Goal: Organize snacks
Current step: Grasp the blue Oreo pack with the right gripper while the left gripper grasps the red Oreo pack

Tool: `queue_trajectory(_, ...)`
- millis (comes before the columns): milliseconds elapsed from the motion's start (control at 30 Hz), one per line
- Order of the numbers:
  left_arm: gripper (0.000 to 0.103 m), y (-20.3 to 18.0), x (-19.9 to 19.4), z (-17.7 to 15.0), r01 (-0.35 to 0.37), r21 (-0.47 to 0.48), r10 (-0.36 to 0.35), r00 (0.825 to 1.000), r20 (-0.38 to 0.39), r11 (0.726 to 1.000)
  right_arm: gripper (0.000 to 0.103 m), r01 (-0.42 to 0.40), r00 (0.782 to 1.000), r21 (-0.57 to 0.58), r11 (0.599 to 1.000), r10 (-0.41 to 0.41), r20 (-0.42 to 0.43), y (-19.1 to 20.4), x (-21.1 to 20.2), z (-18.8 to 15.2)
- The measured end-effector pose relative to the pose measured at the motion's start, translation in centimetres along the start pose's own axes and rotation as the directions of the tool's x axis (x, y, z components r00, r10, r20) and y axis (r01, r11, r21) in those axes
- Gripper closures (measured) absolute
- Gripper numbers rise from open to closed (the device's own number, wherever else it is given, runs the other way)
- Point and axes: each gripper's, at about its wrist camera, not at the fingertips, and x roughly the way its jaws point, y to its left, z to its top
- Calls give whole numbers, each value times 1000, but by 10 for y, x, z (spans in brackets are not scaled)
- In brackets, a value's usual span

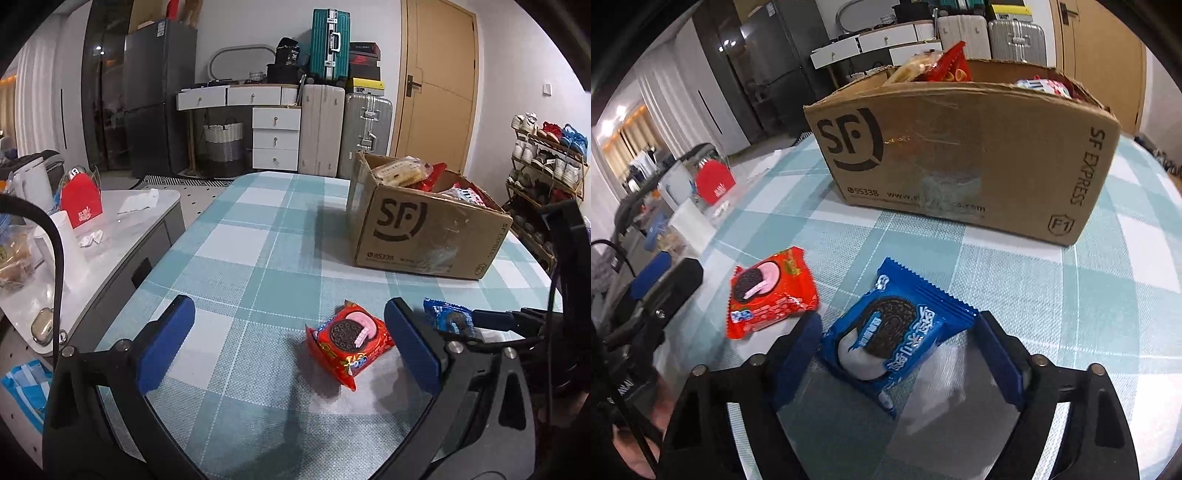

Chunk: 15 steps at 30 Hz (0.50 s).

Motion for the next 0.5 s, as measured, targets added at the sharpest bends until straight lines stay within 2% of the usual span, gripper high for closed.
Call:
queue_trajectory(267,1,-6,2,0,-25,28,26,1000,-10,999,20,50,999,-87,995,-51,-4,12,6,-4)
queue_trajectory(400,1,-2,1,-1,-29,11,29,1000,-9,1000,42,27,999,-96,995,-24,27,9,2,-7)
queue_trajectory(500,1,-2,1,-1,-34,13,34,999,-7,999,50,-14,999,-61,998,16,37,-3,-4,-8)
